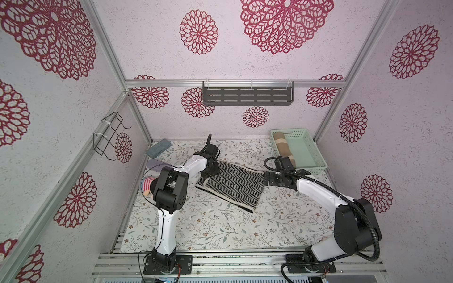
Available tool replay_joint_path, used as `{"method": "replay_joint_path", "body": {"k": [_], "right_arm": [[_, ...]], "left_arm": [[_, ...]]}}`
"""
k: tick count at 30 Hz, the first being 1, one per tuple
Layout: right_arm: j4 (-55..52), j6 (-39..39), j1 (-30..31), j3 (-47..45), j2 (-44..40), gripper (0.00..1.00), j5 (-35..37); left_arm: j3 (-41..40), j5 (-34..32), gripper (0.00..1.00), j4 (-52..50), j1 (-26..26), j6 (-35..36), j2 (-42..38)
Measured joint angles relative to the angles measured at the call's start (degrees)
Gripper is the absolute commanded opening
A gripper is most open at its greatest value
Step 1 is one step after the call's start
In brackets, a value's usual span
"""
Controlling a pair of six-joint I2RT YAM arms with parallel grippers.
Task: Roll up the scarf and place it into the basket
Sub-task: Fold the scarf at the center of the board.
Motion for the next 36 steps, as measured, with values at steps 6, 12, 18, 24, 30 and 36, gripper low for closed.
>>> {"method": "replay_joint_path", "body": {"k": [6, 12, 18, 24, 30, 36], "right_arm": [[0.5, 0.1, 0.1, -0.4, 0.0, 0.99, -0.2], [0.8, 1.0, 0.2, -1.8, 0.0, 0.99, -1.0], [1.3, 1.2, 0.3, -1.8, 0.0, 0.99, -1.4], [1.3, 1.5, 0.5, -1.8, 0.0, 0.99, -1.4], [1.5, 1.8, 0.5, -1.8, 1.3, 0.99, -1.4], [2.0, 2.6, 0.6, -1.7, 6.3, 0.99, -1.4]], "left_arm": [[-0.9, 0.4, 0.70, -1.0, 0.7, 1.0, -1.3], [-7.6, 5.6, 0.70, -0.7, 0.7, 1.0, -7.6], [-11.5, 9.7, 0.68, 0.6, 0.7, 1.0, -8.9], [-12.2, 9.3, 0.59, 0.1, 0.7, 0.8, -8.9], [-9.8, -0.5, 0.60, -5.2, 0.7, 0.8, -8.9], [-4.6, -12.4, 0.57, -10.8, 0.6, 1.2, -8.9]]}}
